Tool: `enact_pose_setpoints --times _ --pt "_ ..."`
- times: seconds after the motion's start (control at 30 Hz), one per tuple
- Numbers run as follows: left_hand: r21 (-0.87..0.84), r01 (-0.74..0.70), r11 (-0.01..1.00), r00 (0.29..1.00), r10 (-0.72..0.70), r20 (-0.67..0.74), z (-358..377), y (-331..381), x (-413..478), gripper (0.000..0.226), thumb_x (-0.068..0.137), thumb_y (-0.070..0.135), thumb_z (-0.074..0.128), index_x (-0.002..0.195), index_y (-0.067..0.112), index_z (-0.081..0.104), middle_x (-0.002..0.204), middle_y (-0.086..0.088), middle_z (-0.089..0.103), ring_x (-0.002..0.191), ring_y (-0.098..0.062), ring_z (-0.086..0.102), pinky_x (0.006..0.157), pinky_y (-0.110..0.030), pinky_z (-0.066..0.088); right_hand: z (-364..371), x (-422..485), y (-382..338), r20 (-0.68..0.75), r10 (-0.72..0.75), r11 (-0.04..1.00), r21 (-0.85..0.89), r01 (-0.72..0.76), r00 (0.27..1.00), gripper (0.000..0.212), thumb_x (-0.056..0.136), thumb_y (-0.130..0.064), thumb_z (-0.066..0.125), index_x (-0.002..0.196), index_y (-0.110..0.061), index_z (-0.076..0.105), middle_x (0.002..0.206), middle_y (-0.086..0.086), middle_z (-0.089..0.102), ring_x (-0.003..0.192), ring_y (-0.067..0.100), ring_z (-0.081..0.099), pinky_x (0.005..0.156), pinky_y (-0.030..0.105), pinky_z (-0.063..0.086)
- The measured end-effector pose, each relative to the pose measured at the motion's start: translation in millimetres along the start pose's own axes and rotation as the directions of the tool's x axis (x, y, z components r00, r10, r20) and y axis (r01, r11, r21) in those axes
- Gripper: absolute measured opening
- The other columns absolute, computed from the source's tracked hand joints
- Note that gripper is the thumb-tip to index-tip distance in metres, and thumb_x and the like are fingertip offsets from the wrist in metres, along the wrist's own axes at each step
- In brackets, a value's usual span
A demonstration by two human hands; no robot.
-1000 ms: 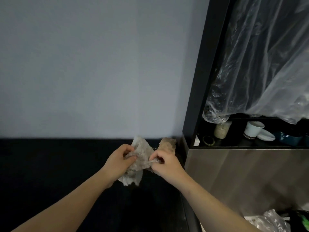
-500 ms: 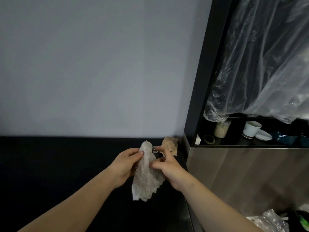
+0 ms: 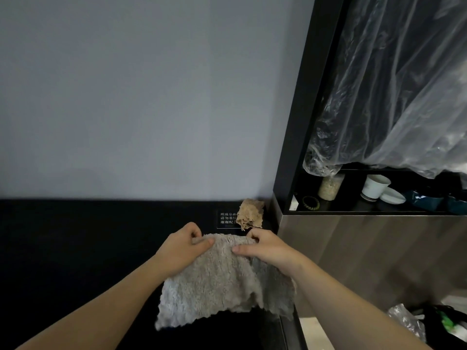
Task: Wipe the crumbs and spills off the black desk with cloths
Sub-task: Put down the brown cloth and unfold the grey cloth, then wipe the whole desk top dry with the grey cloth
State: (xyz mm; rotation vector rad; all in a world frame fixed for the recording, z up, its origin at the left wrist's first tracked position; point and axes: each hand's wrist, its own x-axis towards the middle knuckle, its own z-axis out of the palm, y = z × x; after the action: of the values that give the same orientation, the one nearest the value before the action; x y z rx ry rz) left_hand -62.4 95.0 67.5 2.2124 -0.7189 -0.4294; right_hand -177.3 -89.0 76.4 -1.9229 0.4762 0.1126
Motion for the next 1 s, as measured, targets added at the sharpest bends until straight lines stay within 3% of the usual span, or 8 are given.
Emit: enact_pose_setpoints --times 0.1,0.2,0.43,0.5,0.6,0.7,0.83,1.0 --pt "0.337 0.002 0.942 0.999 0.012 -0.039 23.1 -21.0 -3.6 0.037 0.089 0.05 0.05 0.116 0.025 0.046 0.107 0.005 0.057 0.091 -0.007 0.056 0.075 -0.024 0.048 11.0 4.9 22.3 -0.089 0.083 0.893 -0.436 -0.114 0.993 0.053 0.077 -0.051 0.067 0.121 -0.028 0.05 0.118 -0.003 0.052 0.111 0.018 0.05 0.099 0.037 0.039" --pt "0.556 -0.064 0.829 0.998 0.06 0.027 56.0 -47.0 -9.1 0.052 0.096 0.031 0.04 0.144 0.028 0.022 0.149 0.005 0.025 0.137 -0.015 0.025 0.11 -0.033 0.029 31.0 0.5 54.4 -0.145 -0.165 0.579 -0.815 -0.023 0.976 0.047 0.093 -0.035 0.045 0.139 -0.034 0.034 0.147 -0.002 0.03 0.133 0.025 0.028 0.108 0.041 0.022" --pt "0.732 -0.262 0.629 0.95 0.033 0.311 110.4 -76.2 -21.8 0.088 0.068 0.062 -0.033 0.146 0.026 -0.011 0.152 0.01 -0.015 0.141 -0.019 -0.021 0.11 -0.045 -0.018 79.2 4.4 96.5 0.09 -0.086 0.513 -0.849 0.121 0.992 0.054 0.099 -0.028 0.032 0.149 -0.027 0.012 0.159 -0.001 0.002 0.145 0.023 -0.002 0.115 0.04 0.0" --pt "0.748 -0.283 0.6 0.958 0.132 0.257 111.2 -81.4 -20.1 0.083 0.075 0.061 -0.031 0.141 0.023 0.002 0.153 0.002 -0.001 0.139 -0.02 -0.005 0.107 -0.04 -0.026 87.1 5.1 102.1 0.048 -0.165 0.473 -0.872 0.122 0.985 0.053 0.095 -0.033 0.035 0.147 -0.027 0.025 0.156 0.001 0.019 0.144 0.025 0.015 0.114 0.042 0.014" --pt "0.715 -0.26 0.649 0.951 0.046 0.305 102.9 -78.2 -8.0 0.051 0.093 0.043 0.022 0.138 0.021 0.03 0.149 -0.001 0.032 0.137 -0.023 0.024 0.108 -0.036 -0.027 104.4 13.8 112.8 0.009 -0.147 0.544 -0.834 0.088 0.989 0.049 0.088 -0.048 0.033 0.122 -0.027 0.061 0.125 -0.006 0.062 0.119 0.014 0.056 0.103 0.038 0.039" --pt "0.639 -0.274 0.719 0.951 0.102 0.293 95.9 -76.7 7.6 0.061 0.091 0.045 0.017 0.148 0.023 0.019 0.155 0.007 0.012 0.142 -0.012 0.007 0.111 -0.031 -0.018 101.6 22.8 110.7 0.001 0.001 0.606 -0.795 0.001 1.0 0.063 0.098 -0.049 0.006 0.122 -0.031 0.061 0.123 -0.004 0.063 0.114 0.014 0.059 0.093 0.039 0.047" --pt "0.573 -0.184 0.799 0.963 0.031 0.266 74.4 -78.8 26.9 0.055 0.1 0.036 0.028 0.149 0.028 0.006 0.157 0.011 0.002 0.143 -0.007 -0.009 0.116 -0.032 -0.003 57.1 46.9 106.9 0.167 -0.026 0.52 -0.84 0.156 0.986 0.068 0.08 -0.058 -0.007 0.143 -0.049 0.019 0.155 -0.012 0.002 0.144 0.021 -0.006 0.109 0.053 -0.009" --pt "0.676 0.016 0.737 0.988 -0.117 0.104 55.5 -103.6 34.5 0.056 0.098 0.051 0.015 0.149 0.032 0.001 0.158 0.007 -0.003 0.144 -0.018 -0.014 0.117 -0.045 -0.003 54.7 73.2 73.9 -0.23 0.139 0.817 -0.523 -0.243 0.963 0.033 0.09 -0.041 0.041 0.119 -0.05 0.054 0.156 -0.013 0.015 0.144 0.021 -0.009 0.11 0.057 -0.012"
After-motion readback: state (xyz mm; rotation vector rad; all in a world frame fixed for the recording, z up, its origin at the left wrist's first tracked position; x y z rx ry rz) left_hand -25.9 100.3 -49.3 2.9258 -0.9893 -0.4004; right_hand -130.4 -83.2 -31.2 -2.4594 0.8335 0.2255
